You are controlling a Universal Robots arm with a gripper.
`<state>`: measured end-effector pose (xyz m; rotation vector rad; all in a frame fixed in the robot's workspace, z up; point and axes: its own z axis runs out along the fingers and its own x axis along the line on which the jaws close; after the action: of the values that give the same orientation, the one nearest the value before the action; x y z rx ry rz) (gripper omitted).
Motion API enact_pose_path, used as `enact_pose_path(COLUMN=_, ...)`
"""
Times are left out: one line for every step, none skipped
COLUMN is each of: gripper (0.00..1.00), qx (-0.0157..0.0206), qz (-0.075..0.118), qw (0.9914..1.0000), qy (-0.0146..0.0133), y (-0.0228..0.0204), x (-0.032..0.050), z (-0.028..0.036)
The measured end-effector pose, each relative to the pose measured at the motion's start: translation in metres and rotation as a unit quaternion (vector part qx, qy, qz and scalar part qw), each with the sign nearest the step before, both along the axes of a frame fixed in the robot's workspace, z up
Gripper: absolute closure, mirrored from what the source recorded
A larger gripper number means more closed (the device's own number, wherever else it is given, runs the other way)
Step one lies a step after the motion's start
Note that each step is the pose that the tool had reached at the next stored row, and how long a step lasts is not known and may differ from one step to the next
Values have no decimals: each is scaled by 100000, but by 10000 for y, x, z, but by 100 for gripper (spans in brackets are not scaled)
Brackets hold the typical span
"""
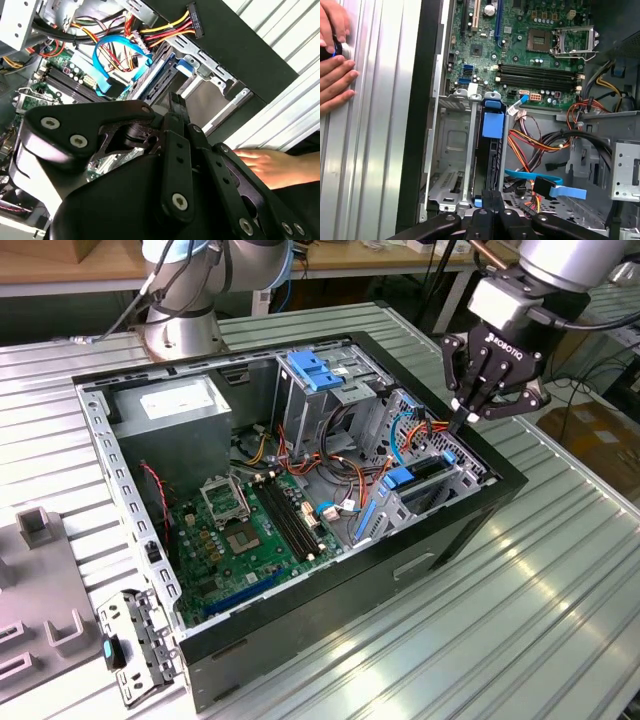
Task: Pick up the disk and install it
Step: 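Insert the first disk wire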
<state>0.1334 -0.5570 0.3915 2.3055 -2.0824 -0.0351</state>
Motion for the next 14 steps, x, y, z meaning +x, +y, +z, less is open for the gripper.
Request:
enact_pose_path(gripper=89, qx=-70, qz=178, qw=100000, qy=0, y=6, x=4, z=4)
enact_pose_path(gripper=89, qx=-169, qz=330, qw=99999, qy=-1, y=8, x=8, z=5)
enact_pose_path(gripper=89, qx=-228, qz=563, qw=99998, qy=0, y=10, x=12, z=4)
enact_pose_path(gripper=89, qx=-237, qz=783, qw=99997, qy=1, y=11, x=16, z=4)
enact_pose_path(gripper=89, qx=-252, qz=1458, qw=99989, qy=-2, y=12, x=22, z=5)
enact_pose_path(gripper=89, qx=-249, qz=2682, qw=99964, qy=-4, y=13, x=22, z=5)
enact_pose_path(gripper=89, qx=-243, qz=3637, qw=99934, qy=-7, y=13, x=23, z=5)
enact_pose_path(gripper=89, qx=-240, qz=5436, qw=99852, qy=-11, y=13, x=23, z=4)
enact_pose_path(gripper=89, qx=-246, qz=7017, qw=99753, qy=-16, y=13, x=24, z=5)
enact_pose_path(gripper=89, qx=-246, qz=8400, qw=99646, qy=-17, y=13, x=27, z=5)
enact_pose_path(gripper=89, qx=-254, qz=9037, qw=99590, qy=-19, y=14, x=45, z=6)
enact_pose_path(gripper=89, qx=-244, qz=9298, qw=99566, qy=-20, y=17, x=69, z=3)
enact_pose_path(gripper=89, qx=-243, qz=9411, qw=99556, qy=-22, y=18, x=84, z=2)
enact_pose_path(gripper=89, qx=-248, qz=9567, qw=99541, qy=-24, y=23, x=109, z=2)
